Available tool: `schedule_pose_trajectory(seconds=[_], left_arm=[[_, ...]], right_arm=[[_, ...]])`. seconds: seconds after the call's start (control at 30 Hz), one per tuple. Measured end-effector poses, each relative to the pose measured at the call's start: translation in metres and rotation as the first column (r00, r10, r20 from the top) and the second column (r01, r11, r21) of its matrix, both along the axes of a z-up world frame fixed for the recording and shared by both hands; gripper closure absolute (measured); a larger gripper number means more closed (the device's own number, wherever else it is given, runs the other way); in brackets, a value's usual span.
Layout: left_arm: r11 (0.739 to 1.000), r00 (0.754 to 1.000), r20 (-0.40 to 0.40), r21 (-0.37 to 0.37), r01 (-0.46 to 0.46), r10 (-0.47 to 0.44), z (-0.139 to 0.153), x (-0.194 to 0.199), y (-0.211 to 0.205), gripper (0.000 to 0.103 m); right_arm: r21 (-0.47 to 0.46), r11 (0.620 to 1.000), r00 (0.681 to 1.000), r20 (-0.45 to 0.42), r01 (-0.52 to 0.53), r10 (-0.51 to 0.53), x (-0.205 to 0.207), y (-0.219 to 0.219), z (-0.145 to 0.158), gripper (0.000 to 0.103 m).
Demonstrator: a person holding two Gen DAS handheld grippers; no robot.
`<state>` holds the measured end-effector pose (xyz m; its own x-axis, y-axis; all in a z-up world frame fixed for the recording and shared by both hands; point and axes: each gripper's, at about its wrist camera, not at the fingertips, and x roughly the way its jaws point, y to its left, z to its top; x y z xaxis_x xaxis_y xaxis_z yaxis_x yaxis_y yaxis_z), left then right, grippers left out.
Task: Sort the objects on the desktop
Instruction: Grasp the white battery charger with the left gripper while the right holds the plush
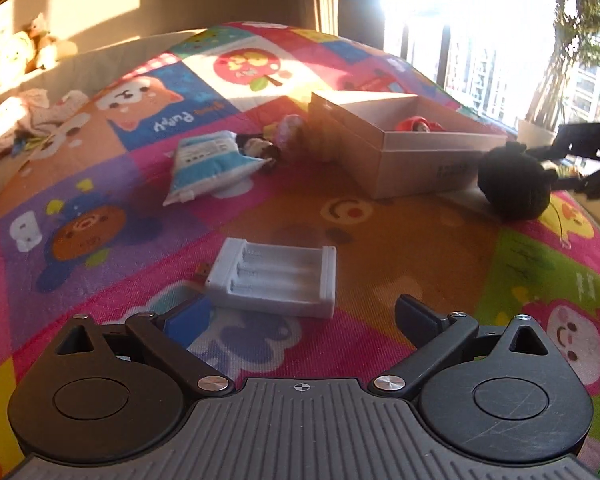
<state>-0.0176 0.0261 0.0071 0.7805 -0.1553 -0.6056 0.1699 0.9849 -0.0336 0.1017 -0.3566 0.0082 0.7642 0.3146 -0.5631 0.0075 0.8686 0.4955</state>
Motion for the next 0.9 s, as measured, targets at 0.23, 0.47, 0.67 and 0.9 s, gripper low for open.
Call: schedule_pose_trajectory(seconds=[0.23, 0.47, 0.67, 0.9], left_arm=[[0.998, 1.000, -0.008, -0.053, -0.027, 0.026, 0.000, 0.002, 0.010, 0.001], [0.998, 1.000, -0.011, -0.068, -0.012, 0.011, -0.001, 0.003, 0.012, 0.000], [1.000, 1.000, -0.028, -0.029, 0.010, -0.011, -0.001, 0.007, 0.004, 0.000], [0.986, 1.000, -0.003, 0.165, -0.019, 0.020, -0.001, 0.029, -0.010, 0.000]], right_arm=[[-0.248, 0.911, 0.932, 0.065, -0.330, 0.355, -0.027, 0.094, 0.021, 0.032], [-0.487, 0.799, 0.897, 0.065, -0.353, 0.436, -0.042, 0.141, 0.015, 0.026], [-0.358, 0.874, 0.935, 0.002, -0.329, 0.353, -0.017, 0.124, 0.000, 0.020], [-0.459, 0.818, 0.913, 0.036, -0.346, 0.406, -0.048, 0.119, 0.020, 0.035]])
